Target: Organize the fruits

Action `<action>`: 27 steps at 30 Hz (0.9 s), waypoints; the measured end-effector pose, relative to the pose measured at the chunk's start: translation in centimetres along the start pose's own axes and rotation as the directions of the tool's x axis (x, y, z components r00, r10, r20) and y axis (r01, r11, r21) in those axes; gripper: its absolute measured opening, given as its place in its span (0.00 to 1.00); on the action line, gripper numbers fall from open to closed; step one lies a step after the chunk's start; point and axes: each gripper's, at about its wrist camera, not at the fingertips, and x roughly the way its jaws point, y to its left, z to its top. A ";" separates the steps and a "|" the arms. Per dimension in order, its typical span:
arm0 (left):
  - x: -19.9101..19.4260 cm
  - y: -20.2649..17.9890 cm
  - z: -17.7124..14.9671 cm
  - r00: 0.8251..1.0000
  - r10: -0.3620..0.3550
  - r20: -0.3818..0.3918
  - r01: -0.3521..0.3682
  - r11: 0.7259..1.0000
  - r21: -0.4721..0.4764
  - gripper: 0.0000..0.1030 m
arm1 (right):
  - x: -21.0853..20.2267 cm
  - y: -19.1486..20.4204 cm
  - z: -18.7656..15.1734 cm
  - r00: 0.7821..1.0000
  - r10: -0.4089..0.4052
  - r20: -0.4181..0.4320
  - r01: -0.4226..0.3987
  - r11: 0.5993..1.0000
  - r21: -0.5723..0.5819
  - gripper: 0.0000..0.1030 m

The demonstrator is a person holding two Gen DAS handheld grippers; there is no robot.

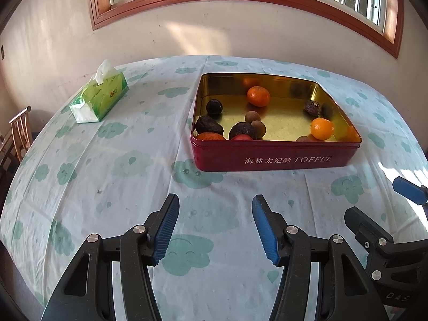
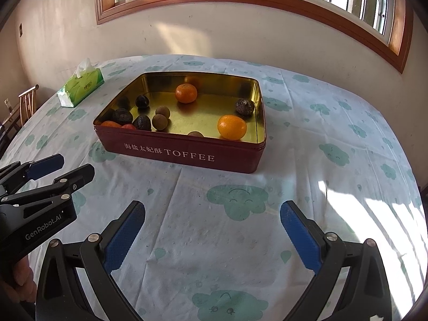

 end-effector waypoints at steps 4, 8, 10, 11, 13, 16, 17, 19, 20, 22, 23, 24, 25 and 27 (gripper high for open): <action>0.1 0.0 0.0 1.000 -0.003 -0.002 0.003 1.000 -0.004 0.56 | 0.2 0.1 0.0 1.000 -0.001 -0.004 0.001 1.000 0.000 0.97; 0.1 0.0 0.0 1.000 -0.002 -0.003 0.002 1.000 0.001 0.56 | 0.2 0.1 0.0 1.000 0.001 -0.005 -0.001 1.000 -0.001 0.97; 0.2 0.0 0.0 1.000 -0.005 -0.005 0.005 1.000 -0.001 0.56 | 0.2 0.1 0.0 1.000 -0.001 -0.006 0.001 1.000 -0.001 0.97; 0.2 0.1 0.0 1.000 -0.004 -0.004 0.004 1.000 -0.002 0.56 | 0.2 0.1 0.0 1.000 0.001 -0.005 -0.001 1.000 -0.001 0.97; 0.2 0.0 0.0 1.000 -0.005 -0.006 0.005 1.000 0.000 0.56 | 0.2 0.1 0.0 1.000 0.002 -0.008 -0.002 1.000 -0.002 0.97; 0.1 0.0 0.0 1.000 -0.006 -0.005 0.006 1.000 0.000 0.56 | 0.3 0.1 0.0 1.000 0.003 -0.007 -0.003 1.000 -0.002 0.97; 0.1 0.0 0.0 1.000 -0.004 -0.005 0.004 1.000 -0.001 0.56 | 0.3 0.1 0.0 1.000 0.001 -0.007 -0.001 1.000 -0.001 0.97; 0.2 0.1 0.0 1.000 -0.002 -0.007 0.002 1.000 -0.002 0.56 | 0.3 0.1 0.0 1.000 0.005 -0.008 -0.005 1.000 -0.001 0.97; 0.2 0.1 0.0 1.000 0.000 -0.006 0.000 1.000 -0.002 0.56 | 0.3 0.1 0.0 1.000 0.002 -0.008 -0.002 1.000 -0.001 0.97; 0.3 0.1 0.0 1.000 0.002 -0.005 -0.003 1.000 -0.002 0.56 | 0.3 0.1 0.1 1.000 0.004 -0.008 -0.004 1.000 -0.003 0.97; 0.3 0.1 0.0 1.000 0.002 -0.006 -0.002 1.000 -0.002 0.56 | 0.4 0.1 0.0 1.000 0.004 -0.009 -0.004 1.000 -0.003 0.97; 0.3 0.1 0.0 1.000 0.004 -0.006 -0.004 1.000 -0.002 0.56 | 0.4 0.1 0.0 1.000 0.004 -0.009 -0.004 1.000 -0.002 0.97; 0.3 0.1 0.0 1.000 0.004 -0.005 -0.004 1.000 0.000 0.56 | 0.4 0.1 0.0 1.000 0.006 -0.010 -0.006 1.000 -0.001 0.97; 0.3 0.1 0.0 1.000 0.006 -0.005 -0.006 1.000 -0.002 0.56 | 0.5 0.1 -0.1 1.000 0.007 -0.014 -0.007 1.000 0.002 0.97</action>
